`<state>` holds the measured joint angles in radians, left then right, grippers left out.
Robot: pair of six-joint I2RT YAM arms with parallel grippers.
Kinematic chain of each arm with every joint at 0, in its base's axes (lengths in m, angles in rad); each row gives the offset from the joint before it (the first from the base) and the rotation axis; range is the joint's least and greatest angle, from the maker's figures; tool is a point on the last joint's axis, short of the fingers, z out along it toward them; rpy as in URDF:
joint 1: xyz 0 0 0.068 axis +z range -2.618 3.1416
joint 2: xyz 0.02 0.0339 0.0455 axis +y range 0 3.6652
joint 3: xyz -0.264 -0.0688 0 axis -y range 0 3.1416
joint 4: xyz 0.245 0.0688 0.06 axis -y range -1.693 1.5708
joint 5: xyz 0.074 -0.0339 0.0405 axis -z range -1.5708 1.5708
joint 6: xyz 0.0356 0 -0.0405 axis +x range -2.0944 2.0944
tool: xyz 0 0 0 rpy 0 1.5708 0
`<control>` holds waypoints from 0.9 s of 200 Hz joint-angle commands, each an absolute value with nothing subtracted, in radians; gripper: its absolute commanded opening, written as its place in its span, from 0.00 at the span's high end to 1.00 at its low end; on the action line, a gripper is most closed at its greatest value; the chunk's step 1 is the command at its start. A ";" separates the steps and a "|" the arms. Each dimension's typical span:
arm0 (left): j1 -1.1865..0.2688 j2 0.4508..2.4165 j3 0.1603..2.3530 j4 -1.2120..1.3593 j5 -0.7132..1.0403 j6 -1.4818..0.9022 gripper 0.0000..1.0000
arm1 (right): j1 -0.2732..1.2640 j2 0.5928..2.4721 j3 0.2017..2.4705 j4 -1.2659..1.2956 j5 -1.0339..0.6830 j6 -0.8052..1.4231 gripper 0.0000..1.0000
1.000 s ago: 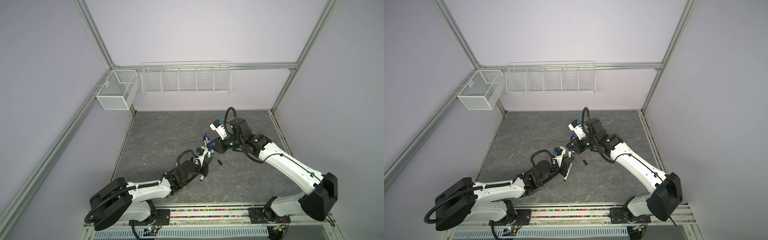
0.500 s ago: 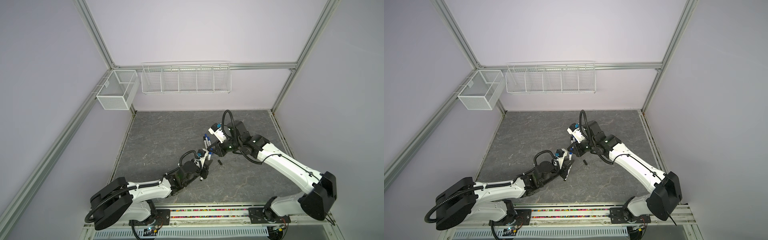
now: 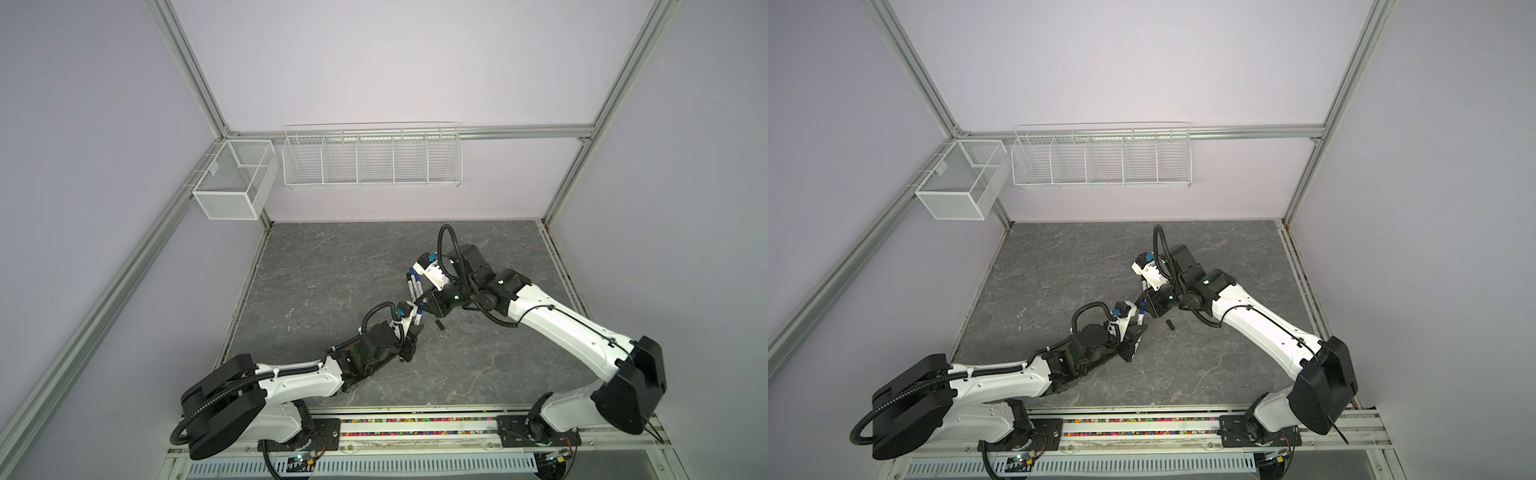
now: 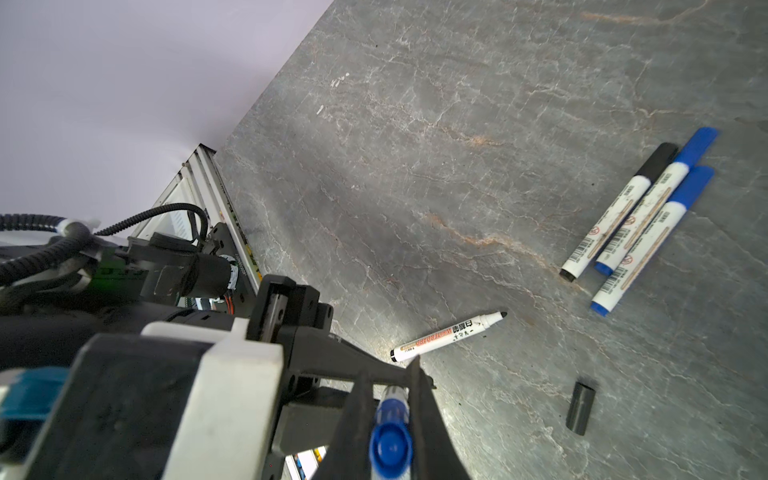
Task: Insert the pens into the pen caps
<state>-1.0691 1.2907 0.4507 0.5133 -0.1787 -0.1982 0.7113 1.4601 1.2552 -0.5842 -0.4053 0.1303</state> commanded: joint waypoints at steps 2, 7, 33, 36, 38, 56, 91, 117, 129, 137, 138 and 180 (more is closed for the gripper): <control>-1.062 1.249 0.466 0.687 -0.224 -0.186 1.00 | 0.727 1.516 1.224 -0.775 -0.514 0.135 0.93; -1.062 1.245 0.461 0.701 -0.224 -0.187 1.00 | 0.726 1.525 1.220 -0.775 -0.518 0.140 0.93; -1.060 1.219 0.430 0.819 -0.228 -0.191 1.00 | 0.725 1.603 1.214 -0.793 -0.541 0.150 0.92; -1.060 1.212 0.427 0.835 -0.231 -0.193 1.00 | 0.724 1.612 1.211 -0.792 -0.546 0.152 0.92; -1.059 1.208 0.426 0.849 -0.235 -0.196 1.00 | 0.724 1.617 1.211 -0.790 -0.548 0.153 0.92; -1.034 1.165 0.434 0.918 -0.266 -0.234 1.00 | 0.725 1.638 1.194 -0.764 -0.562 0.169 0.93; -0.949 1.141 0.462 1.006 -0.240 -0.293 1.00 | 0.724 1.641 1.187 -0.719 -0.617 0.190 0.93; -0.936 1.162 0.489 1.038 -0.262 -0.280 1.00 | 0.734 1.668 1.193 -0.742 -0.638 0.184 0.93; -0.932 1.175 0.501 1.059 -0.268 -0.271 1.00 | 0.744 1.683 1.192 -0.769 -0.629 0.170 0.93; -0.928 1.182 0.509 1.069 -0.272 -0.265 1.00 | 0.749 1.690 1.190 -0.788 -0.617 0.160 0.93; -0.927 1.182 0.511 1.071 -0.272 -0.264 1.00 | 0.749 1.690 1.190 -0.791 -0.615 0.159 0.93; -0.868 1.182 0.537 1.084 -0.259 -0.284 1.00 | 0.747 1.690 1.202 -0.851 -0.551 0.121 0.93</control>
